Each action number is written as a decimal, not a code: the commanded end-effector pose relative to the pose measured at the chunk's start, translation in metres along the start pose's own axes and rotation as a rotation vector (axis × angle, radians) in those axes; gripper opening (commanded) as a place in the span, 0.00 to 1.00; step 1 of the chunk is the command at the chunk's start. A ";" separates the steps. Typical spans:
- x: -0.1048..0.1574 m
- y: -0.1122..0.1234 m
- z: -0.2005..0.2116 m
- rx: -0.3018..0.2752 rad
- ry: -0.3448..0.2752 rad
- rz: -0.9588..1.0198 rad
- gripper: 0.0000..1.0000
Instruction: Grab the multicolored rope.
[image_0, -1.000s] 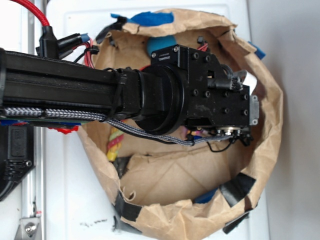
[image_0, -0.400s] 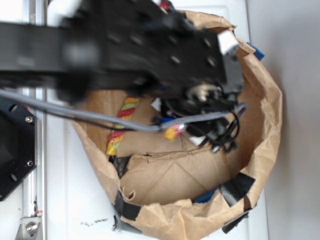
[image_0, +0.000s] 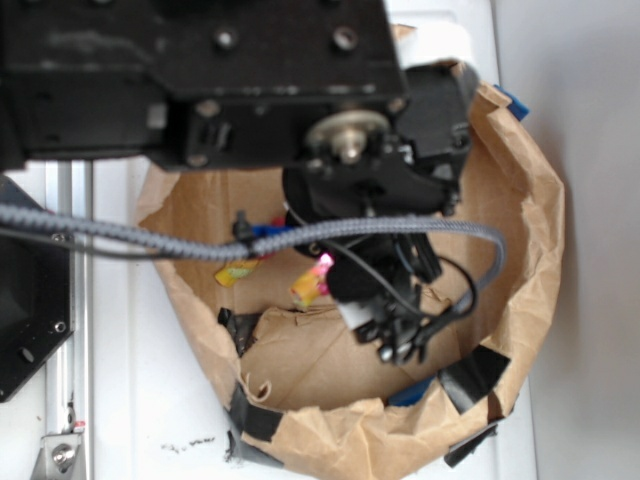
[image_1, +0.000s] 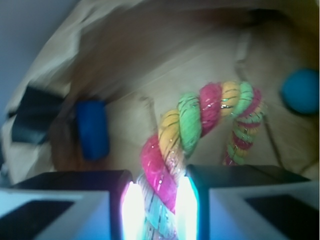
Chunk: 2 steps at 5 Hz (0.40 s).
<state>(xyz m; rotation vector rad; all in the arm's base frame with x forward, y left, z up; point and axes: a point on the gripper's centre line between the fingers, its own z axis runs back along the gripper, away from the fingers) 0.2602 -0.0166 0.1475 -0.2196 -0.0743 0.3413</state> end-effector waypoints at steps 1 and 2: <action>-0.004 0.002 0.020 0.050 -0.188 -0.043 0.00; 0.000 0.001 0.016 0.152 -0.234 -0.056 0.00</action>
